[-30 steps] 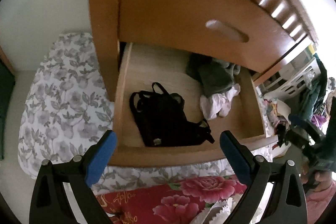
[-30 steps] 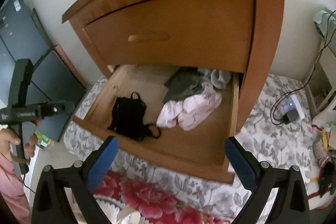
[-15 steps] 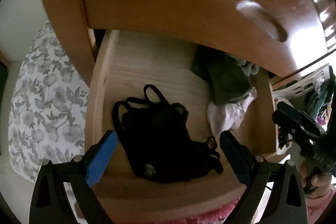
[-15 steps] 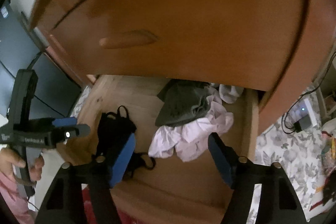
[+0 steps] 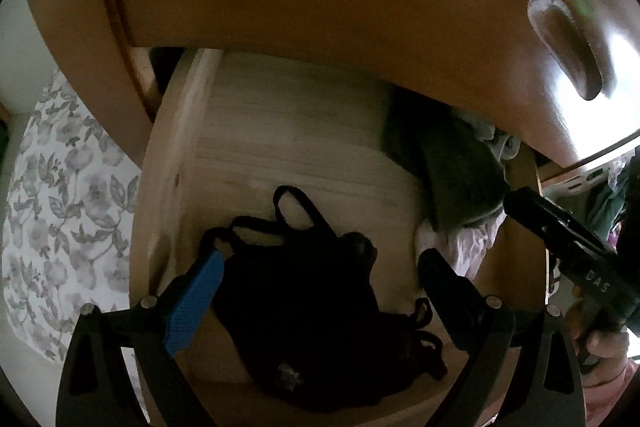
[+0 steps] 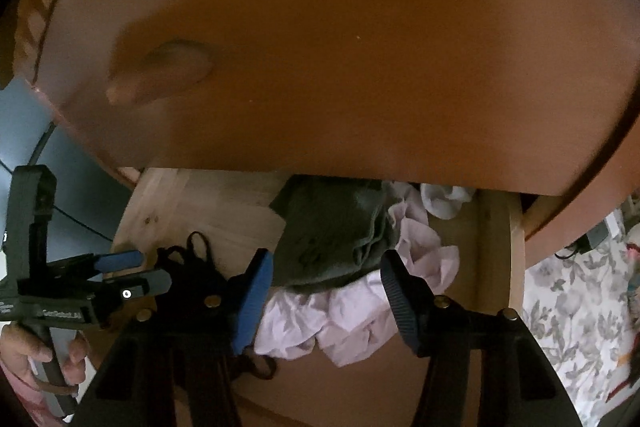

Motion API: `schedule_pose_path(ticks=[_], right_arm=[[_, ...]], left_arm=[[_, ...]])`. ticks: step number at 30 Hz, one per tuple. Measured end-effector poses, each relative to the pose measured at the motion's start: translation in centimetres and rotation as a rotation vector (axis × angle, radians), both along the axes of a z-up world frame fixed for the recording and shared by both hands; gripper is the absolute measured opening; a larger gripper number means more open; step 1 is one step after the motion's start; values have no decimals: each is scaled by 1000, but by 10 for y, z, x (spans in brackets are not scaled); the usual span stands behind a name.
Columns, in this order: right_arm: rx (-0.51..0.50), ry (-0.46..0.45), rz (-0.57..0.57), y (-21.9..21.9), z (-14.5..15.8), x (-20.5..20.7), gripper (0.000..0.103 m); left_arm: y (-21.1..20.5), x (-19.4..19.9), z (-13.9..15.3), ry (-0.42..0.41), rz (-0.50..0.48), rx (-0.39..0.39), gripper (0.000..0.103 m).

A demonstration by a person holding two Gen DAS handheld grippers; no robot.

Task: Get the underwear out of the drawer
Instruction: 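Grasp the black bra with the left tool while the right tool grasps the grey sock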

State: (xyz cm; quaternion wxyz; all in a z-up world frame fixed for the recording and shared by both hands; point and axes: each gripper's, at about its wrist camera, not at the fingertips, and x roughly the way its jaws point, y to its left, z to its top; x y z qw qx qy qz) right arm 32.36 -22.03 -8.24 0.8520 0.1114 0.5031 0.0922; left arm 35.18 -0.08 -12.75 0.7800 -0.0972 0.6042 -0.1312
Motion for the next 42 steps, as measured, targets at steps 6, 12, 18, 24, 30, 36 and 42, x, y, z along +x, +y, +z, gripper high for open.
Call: schedule_pose_path(ticks=[6, 12, 18, 24, 30, 36, 42], right_arm=[[-10, 7, -15, 1, -4, 6, 52], [5, 35, -33, -3, -9, 7, 48], [-16, 63, -25, 1, -12, 9, 40], [-8, 94, -56, -6, -16, 9, 31], [-8, 90, -61, -6, -17, 7, 17], [5, 81, -66, -8, -17, 5, 9], [13, 82, -68, -8, -18, 6, 9]], left_arm=[[-7, 4, -6, 15, -12, 11, 98], [-11, 6, -8, 19, -11, 37, 98], [-15, 6, -11, 29, -14, 71, 98], [-24, 12, -16, 50, -26, 119, 97], [-38, 15, -25, 68, -70, 187, 85], [-48, 18, -31, 86, -100, 242, 79], [-57, 19, -32, 82, -126, 240, 40]])
